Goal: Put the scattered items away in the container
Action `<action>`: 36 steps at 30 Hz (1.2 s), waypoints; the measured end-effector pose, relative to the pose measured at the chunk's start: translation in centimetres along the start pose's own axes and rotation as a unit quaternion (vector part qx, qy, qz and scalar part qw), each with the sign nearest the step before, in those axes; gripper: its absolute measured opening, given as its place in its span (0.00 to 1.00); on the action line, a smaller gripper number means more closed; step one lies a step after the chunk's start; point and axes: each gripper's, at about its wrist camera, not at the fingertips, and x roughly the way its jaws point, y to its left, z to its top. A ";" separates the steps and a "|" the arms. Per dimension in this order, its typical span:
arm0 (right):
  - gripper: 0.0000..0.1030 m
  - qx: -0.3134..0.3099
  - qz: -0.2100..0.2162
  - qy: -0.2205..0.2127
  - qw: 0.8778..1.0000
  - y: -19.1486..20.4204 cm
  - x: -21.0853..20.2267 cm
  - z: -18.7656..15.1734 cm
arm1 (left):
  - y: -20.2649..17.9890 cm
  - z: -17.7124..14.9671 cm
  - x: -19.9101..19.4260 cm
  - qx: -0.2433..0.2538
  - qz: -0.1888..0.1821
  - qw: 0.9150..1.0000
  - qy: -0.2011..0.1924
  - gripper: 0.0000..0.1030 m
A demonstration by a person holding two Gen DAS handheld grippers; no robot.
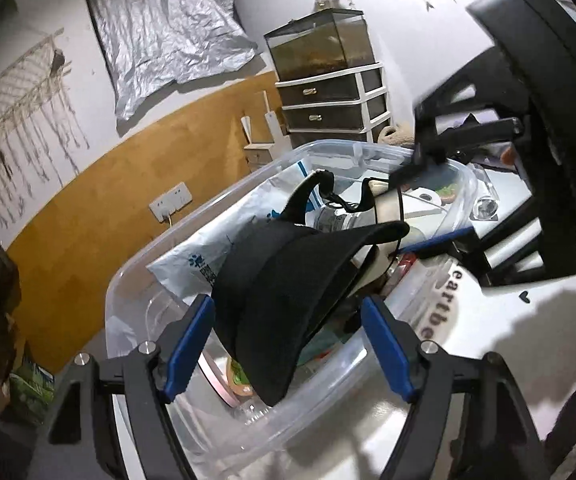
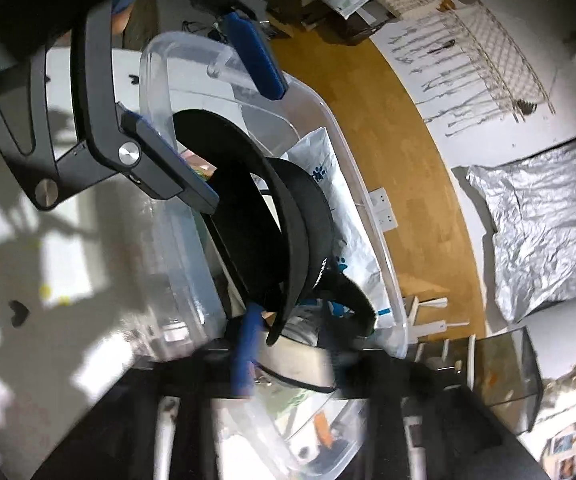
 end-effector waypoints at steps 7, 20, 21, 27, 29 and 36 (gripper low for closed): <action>0.61 0.051 0.018 0.011 0.998 -1.7 -1.6 -1.0 | 0.0 0.1 -1.1 -0.033 -0.001 0.999 0.003 0.85; 1.00 0.234 -0.038 0.006 0.971 -3.9 -7.2 -2.5 | 0.3 0.2 -4.7 -0.116 0.014 0.993 -0.006 1.00; 1.00 0.256 -0.043 0.009 0.966 -4.1 -7.6 -2.6 | 0.3 0.1 -4.9 -0.121 0.017 0.993 -0.006 1.00; 1.00 0.380 -0.051 -0.010 0.924 -5.7 -11.0 -3.8 | 0.2 -0.2 -6.8 -0.157 0.030 0.987 -0.007 1.00; 1.00 0.410 -0.049 -0.017 0.911 -6.1 -12.0 -4.2 | 0.1 -0.1 -7.6 -0.172 0.037 0.984 -0.010 1.00; 1.00 0.500 -0.066 -0.016 0.863 -7.5 -15.3 -5.9 | -0.4 0.4 -10.3 -0.201 0.066 0.977 -0.027 1.00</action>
